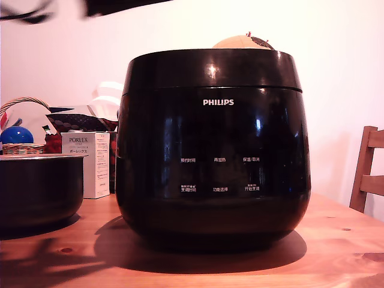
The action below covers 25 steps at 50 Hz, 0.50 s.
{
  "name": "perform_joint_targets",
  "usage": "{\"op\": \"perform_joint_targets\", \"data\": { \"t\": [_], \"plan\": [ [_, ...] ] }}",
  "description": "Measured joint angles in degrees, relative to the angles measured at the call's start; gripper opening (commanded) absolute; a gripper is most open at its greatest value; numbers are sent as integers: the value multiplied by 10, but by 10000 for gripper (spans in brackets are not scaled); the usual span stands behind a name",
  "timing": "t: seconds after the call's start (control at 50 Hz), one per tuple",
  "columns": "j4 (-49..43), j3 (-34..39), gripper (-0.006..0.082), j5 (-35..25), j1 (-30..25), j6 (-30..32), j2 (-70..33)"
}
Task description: Open the rice cooker by pressing the large metal button on the top of its lid with medium force
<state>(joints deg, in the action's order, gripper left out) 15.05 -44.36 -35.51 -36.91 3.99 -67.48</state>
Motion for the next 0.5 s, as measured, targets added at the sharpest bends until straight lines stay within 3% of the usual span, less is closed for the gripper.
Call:
{"op": "perform_joint_targets", "data": {
  "t": [0.22,0.5],
  "plan": [
    [0,-27,-20,57,-46,45,-70],
    [-12,-30,-20,115,-53,63,-103]
  ]
}}
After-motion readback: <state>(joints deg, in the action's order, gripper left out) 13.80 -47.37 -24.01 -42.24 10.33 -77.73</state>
